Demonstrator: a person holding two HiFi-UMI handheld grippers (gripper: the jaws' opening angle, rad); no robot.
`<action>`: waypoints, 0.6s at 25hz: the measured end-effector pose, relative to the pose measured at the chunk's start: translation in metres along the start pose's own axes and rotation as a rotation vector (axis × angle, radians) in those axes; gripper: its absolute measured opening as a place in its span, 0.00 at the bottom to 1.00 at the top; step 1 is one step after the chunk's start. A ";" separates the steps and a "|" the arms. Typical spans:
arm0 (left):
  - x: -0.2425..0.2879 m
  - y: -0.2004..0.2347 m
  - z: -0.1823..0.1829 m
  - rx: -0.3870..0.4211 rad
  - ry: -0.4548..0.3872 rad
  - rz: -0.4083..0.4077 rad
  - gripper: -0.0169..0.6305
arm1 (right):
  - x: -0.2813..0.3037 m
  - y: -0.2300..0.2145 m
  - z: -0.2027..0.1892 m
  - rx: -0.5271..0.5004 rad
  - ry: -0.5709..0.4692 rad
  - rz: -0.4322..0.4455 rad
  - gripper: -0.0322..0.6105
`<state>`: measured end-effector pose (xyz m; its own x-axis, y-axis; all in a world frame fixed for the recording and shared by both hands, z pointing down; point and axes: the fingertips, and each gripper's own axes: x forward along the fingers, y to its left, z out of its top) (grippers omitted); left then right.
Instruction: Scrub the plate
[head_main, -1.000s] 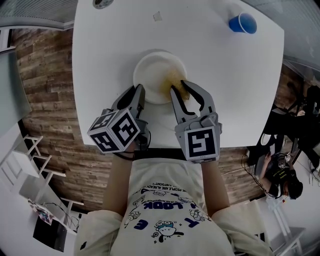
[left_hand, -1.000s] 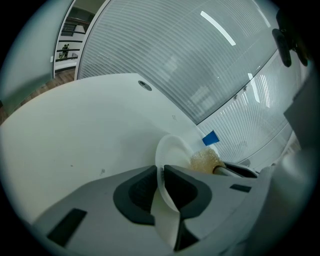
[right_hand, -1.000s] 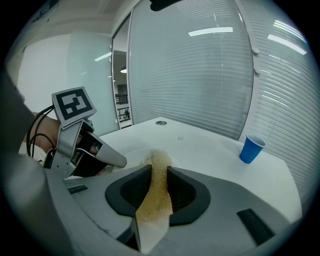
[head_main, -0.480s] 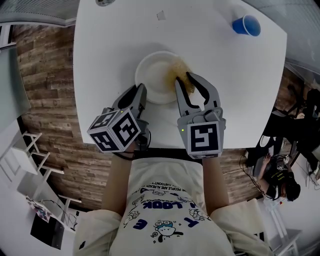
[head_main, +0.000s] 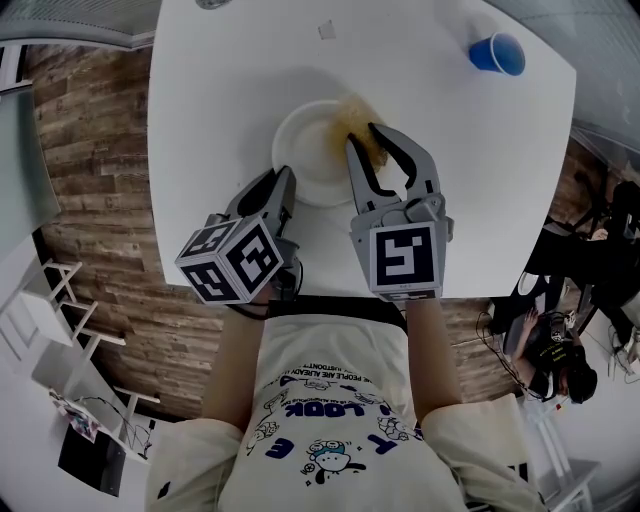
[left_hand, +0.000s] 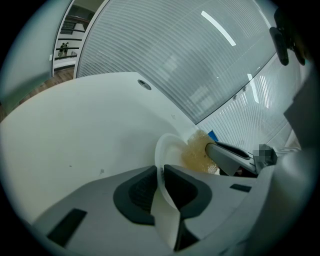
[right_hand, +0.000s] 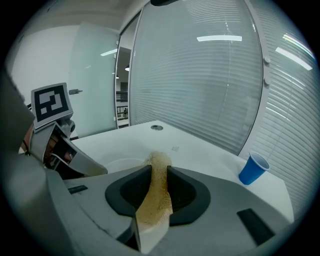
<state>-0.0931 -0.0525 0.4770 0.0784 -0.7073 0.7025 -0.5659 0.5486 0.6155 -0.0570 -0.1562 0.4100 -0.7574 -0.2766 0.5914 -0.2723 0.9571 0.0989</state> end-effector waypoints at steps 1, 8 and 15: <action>0.000 0.000 0.000 0.000 0.000 -0.001 0.14 | 0.002 0.000 0.002 0.001 -0.004 0.000 0.20; 0.000 0.000 0.000 -0.007 0.000 -0.001 0.14 | 0.014 0.011 0.011 0.001 -0.015 0.026 0.20; -0.001 0.000 0.001 -0.008 -0.005 0.002 0.14 | 0.019 0.027 0.015 -0.004 -0.016 0.067 0.20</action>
<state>-0.0938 -0.0523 0.4758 0.0731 -0.7085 0.7019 -0.5593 0.5536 0.6170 -0.0882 -0.1368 0.4119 -0.7832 -0.2133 0.5840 -0.2182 0.9739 0.0631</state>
